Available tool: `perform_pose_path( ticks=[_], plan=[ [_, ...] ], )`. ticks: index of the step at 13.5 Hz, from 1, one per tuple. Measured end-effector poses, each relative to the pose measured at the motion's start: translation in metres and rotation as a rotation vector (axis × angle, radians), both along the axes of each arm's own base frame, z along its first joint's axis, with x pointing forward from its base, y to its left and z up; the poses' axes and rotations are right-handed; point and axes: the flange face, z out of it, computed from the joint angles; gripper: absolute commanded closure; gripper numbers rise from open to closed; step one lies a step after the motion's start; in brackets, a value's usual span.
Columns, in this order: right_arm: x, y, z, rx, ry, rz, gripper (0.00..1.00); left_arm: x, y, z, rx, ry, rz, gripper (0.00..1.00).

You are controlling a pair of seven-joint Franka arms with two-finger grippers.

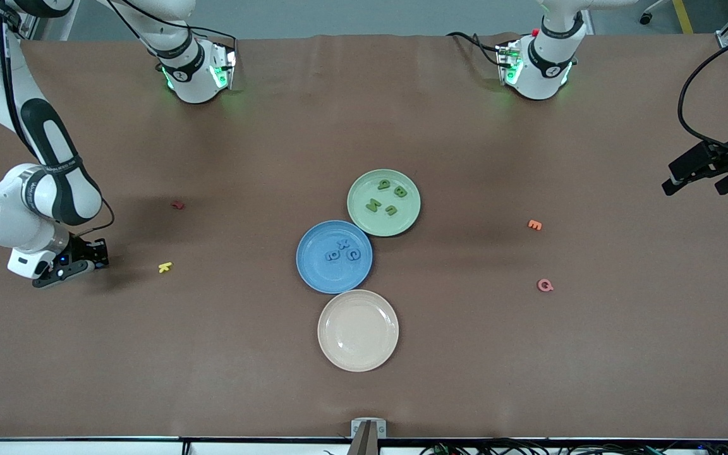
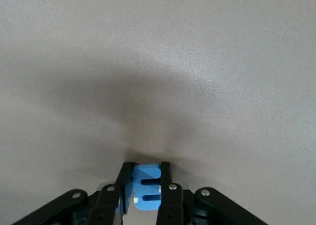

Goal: Sort letters by color into matching plates
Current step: 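Carry the blue E with the right gripper toward the blue plate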

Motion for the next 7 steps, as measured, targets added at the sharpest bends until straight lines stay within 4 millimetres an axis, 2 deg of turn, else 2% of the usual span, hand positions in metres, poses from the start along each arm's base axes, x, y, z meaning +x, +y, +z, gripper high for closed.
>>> perform_pose_path(
  ticks=[3, 7],
  plan=[
    [0.007, 0.007, 0.006, 0.029, 0.062, -0.003, 1.0, 0.005, -0.007, 0.0, 0.001, -0.003, -0.012, 0.0],
    [0.048, 0.036, 0.06, 0.071, 0.185, -0.064, 1.0, 0.017, -0.01, -0.003, 0.002, -0.004, -0.016, 0.0]
  ],
)
